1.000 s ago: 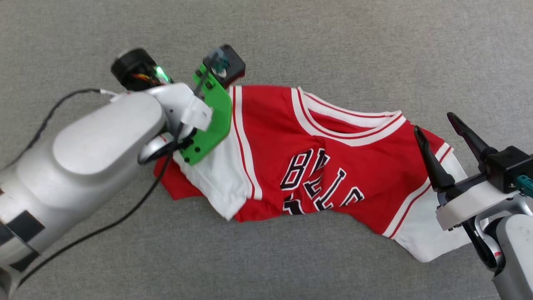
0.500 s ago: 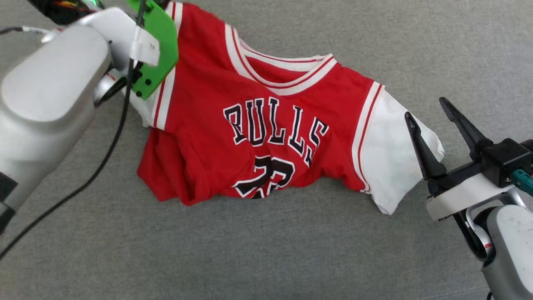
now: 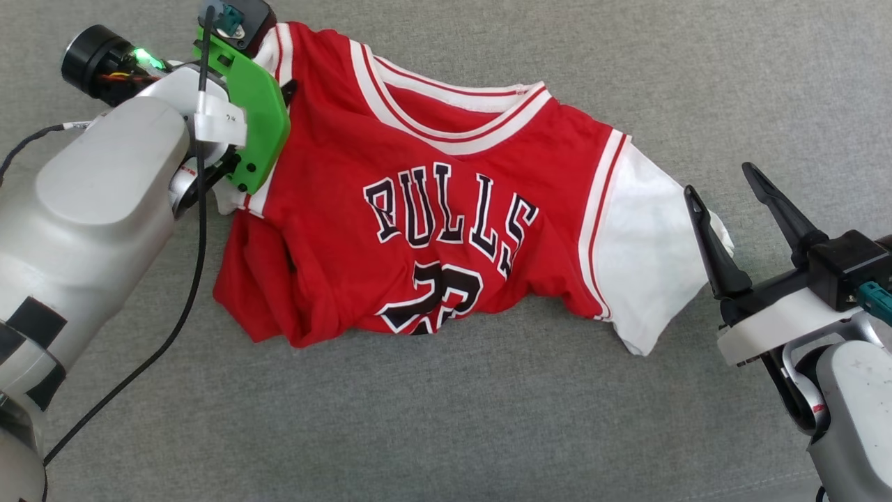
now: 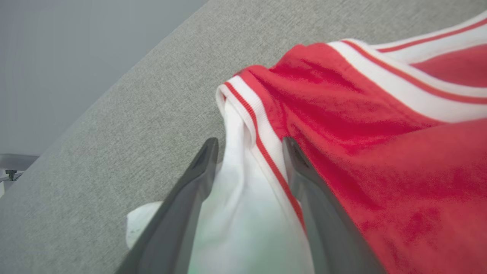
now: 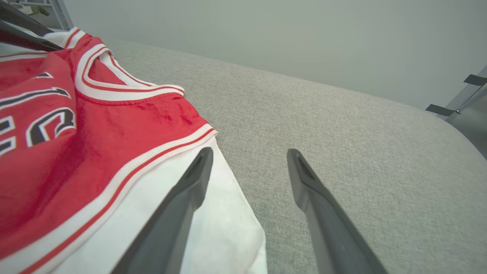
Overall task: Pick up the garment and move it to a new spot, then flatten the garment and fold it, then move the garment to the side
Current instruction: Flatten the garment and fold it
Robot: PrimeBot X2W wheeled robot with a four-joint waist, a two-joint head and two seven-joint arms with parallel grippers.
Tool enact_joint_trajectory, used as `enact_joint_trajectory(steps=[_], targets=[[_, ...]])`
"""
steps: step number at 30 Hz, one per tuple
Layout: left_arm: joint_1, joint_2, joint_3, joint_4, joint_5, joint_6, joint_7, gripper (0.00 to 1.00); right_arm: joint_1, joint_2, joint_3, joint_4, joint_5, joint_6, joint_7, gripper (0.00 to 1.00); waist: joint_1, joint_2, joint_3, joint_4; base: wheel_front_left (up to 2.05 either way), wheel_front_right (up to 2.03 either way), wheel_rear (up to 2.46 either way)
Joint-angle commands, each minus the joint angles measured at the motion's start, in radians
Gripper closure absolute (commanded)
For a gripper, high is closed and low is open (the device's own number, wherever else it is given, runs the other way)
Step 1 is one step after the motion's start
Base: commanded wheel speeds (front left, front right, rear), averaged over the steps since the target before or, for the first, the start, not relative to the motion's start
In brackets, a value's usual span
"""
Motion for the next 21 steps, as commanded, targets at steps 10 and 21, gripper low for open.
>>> enact_joint_trajectory(steps=[10, 21], targets=[[-0.012, 0.055, 0.017, -0.177, -0.115, -0.003, 0.05, 0.0, 0.073, 0.006, -0.032, -0.001, -0.004, -0.001, 0.005, 0.0, 0.0, 0.0, -0.151, 0.118, 0.0, 0.0, 0.0], [0.07, 0.178, -0.03, -0.459, -0.288, -0.003, 0.385, 0.0, 0.088, -0.018, -0.042, -0.037, 0.003, -0.001, 0.038, 0.0, 0.0, 0.0, -0.187, 0.153, 0.0, 0.0, 0.0]])
